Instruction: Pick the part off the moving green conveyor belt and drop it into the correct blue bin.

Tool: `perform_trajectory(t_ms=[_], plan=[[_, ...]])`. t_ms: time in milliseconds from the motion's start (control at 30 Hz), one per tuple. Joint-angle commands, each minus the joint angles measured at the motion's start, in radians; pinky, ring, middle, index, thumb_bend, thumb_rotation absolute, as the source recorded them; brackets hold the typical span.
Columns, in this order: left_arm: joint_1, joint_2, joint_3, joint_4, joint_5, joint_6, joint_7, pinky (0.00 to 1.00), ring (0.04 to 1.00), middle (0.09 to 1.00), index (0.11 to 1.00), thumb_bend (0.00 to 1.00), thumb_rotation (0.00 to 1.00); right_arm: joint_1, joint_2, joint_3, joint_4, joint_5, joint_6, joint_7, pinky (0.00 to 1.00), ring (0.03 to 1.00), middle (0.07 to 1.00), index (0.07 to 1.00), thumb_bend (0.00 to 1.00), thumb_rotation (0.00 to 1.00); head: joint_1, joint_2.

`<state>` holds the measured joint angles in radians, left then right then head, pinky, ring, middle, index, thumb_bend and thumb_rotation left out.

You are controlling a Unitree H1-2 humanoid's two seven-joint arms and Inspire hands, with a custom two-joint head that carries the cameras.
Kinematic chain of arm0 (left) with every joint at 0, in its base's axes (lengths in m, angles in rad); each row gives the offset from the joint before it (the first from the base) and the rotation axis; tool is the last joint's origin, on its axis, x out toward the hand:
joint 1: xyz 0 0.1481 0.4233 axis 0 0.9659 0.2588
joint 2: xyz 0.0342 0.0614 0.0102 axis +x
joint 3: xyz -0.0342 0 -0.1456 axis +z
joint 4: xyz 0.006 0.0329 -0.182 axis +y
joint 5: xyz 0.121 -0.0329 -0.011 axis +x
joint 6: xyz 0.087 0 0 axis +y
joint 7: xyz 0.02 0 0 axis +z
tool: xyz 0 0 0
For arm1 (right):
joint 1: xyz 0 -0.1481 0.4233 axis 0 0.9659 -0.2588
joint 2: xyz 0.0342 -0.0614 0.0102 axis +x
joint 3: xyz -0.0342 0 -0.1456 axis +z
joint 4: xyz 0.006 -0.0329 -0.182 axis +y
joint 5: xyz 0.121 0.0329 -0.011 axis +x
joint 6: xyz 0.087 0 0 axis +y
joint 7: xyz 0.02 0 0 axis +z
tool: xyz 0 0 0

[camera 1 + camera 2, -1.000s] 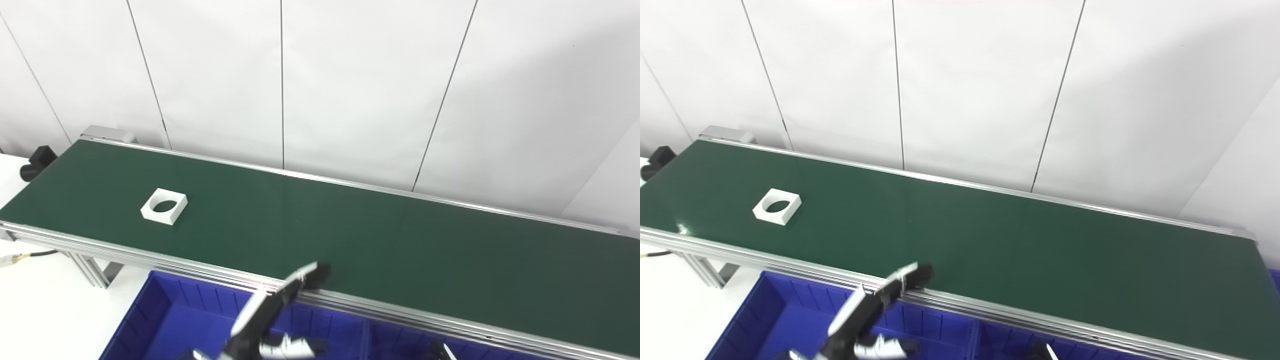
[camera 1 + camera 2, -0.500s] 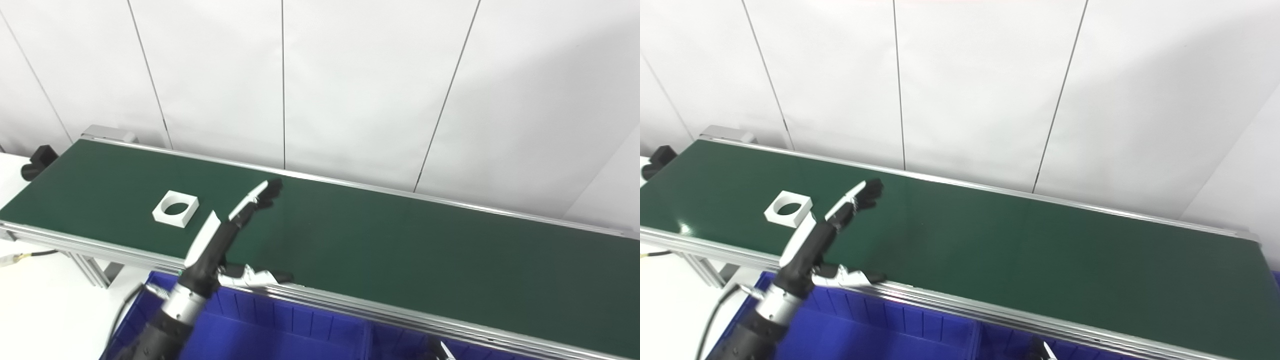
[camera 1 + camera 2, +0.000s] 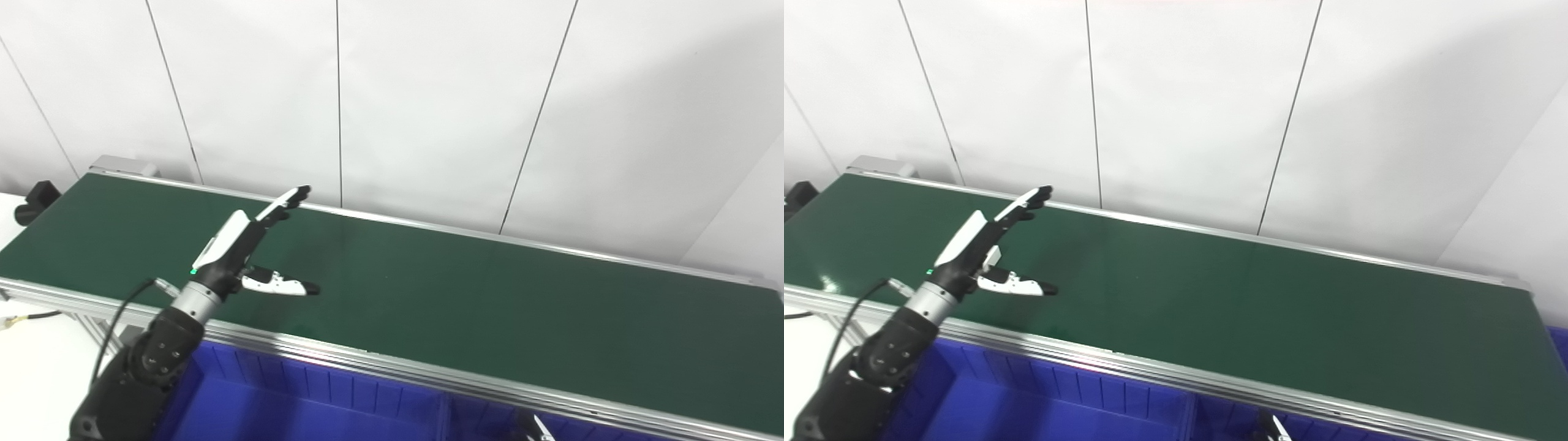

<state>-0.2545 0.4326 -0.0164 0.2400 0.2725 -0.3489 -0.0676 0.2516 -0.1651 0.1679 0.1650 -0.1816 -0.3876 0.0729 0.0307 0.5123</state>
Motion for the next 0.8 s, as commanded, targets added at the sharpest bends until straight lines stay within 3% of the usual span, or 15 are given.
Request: perform_trajectory(t_ms=[0, 167, 300, 467, 767], plan=[[-0.054, 0.033, 0.009, 0.003, 0.01, 0.002, -0.003, 0.82, 0.894, 0.928, 0.926, 0.94, 0.24, -0.011, -0.003, -0.005, -0.021, 0.01, -0.053, -0.001, 0.85, 0.91, 0.929, 0.947, 0.93, 0.3, 0.006, 0.012], [-0.08, 0.049, 0.002, 0.031, 0.019, 0.021, -0.017, 0.84, 0.911, 0.933, 0.922, 0.94, 0.19, -0.012, -0.007, -0.006, -0.03, 0.025, -0.048, 0.007, 0.85, 0.919, 0.938, 0.949, 0.93, 0.29, 0.011, 0.023], [-0.098, 0.06, -0.006, 0.008, 0.042, 0.108, -0.05, 0.86, 0.932, 0.951, 0.93, 0.94, 0.21, -0.011, -0.009, -0.007, -0.031, 0.034, -0.049, 0.009, 0.83, 0.914, 0.935, 0.946, 0.93, 0.29, 0.015, 0.035], [-0.131, 0.08, -0.021, -0.009, 0.075, 0.19, -0.092, 0.86, 0.942, 0.954, 0.931, 0.94, 0.14, -0.013, -0.01, -0.007, -0.036, 0.038, -0.048, 0.01, 0.85, 0.911, 0.934, 0.948, 0.92, 0.3, 0.022, 0.045], [-0.227, 0.129, -0.099, 0.086, 0.213, 0.212, -0.099, 0.99, 0.963, 0.944, 0.94, 0.96, 0.16, -0.007, -0.013, -0.009, -0.048, 0.029, -0.051, 0.004, 0.86, 0.9, 0.928, 0.945, 0.92, 0.32, 0.034, 0.067]])
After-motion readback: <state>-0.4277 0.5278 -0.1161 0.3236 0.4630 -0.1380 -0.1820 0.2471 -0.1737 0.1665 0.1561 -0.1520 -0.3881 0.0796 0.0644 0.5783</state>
